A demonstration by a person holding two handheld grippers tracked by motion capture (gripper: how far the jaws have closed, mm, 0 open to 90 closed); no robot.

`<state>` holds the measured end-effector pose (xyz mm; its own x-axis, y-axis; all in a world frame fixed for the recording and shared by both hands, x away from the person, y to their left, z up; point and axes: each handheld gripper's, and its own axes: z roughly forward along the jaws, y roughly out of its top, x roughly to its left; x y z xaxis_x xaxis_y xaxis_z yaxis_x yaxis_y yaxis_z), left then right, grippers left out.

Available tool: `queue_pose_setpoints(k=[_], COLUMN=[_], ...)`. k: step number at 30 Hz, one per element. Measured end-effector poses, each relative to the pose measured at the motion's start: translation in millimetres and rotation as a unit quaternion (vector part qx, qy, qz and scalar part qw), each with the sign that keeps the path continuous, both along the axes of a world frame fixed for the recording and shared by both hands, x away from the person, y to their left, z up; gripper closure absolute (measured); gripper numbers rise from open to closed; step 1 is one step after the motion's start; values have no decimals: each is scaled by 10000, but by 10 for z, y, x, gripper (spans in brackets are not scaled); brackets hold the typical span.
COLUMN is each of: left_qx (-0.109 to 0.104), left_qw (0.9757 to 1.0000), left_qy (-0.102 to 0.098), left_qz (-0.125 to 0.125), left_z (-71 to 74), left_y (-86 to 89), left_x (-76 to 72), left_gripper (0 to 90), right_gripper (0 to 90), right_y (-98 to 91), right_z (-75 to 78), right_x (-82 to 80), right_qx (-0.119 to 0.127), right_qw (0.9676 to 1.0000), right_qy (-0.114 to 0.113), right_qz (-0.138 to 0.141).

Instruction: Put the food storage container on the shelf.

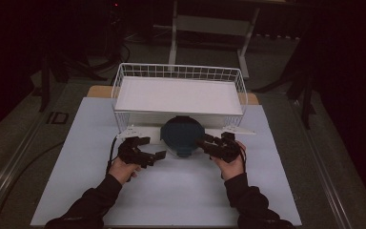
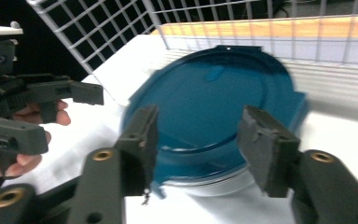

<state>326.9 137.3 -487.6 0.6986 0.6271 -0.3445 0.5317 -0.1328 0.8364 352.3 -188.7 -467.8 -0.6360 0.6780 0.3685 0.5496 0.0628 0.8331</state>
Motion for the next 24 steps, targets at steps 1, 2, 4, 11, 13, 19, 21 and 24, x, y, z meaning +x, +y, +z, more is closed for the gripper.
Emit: queue_pose_setpoints(k=[1, 2, 4, 11, 13, 19, 21, 24], left_qx=[-6, 24, -57, -26, 11, 123, 97, 108], left_qw=[10000, 10000, 9999, 9999, 9999, 9991, 9991, 9992], left_qy=[-32, -56, -87, -87, -145, -393, -399, -373], left_qz=[-20, -52, -61, -81, -88, -93, -76, -74], left_z=[14, 29, 48, 27, 29, 61, 53, 40], left_y=[4, 11, 29, 72, 78, 72, 78, 85], left_x=[-41, -75, -148, -343, -379, -462, -465, -459], left_gripper=[3, 3, 3, 3, 3, 3, 3, 3], right_gripper=[504, 521, 589, 898, 899, 899, 900, 900], right_y=[13, 28, 59, 230, 285, 423, 441, 447], right_z=[7, 11, 11, -70, -115, -261, -291, -320], right_x=[-27, -56, -113, -287, -303, -310, -289, -250], right_qx=[34, 27, 53, -221, -276, -481, -553, -561], right_qw=[10000, 9999, 9997, 9979, 9967, 9940, 9941, 9939], right_qy=[43, 69, 140, 320, 404, 530, 532, 563], right_qz=[61, 89, 176, 523, 653, 824, 771, 758])
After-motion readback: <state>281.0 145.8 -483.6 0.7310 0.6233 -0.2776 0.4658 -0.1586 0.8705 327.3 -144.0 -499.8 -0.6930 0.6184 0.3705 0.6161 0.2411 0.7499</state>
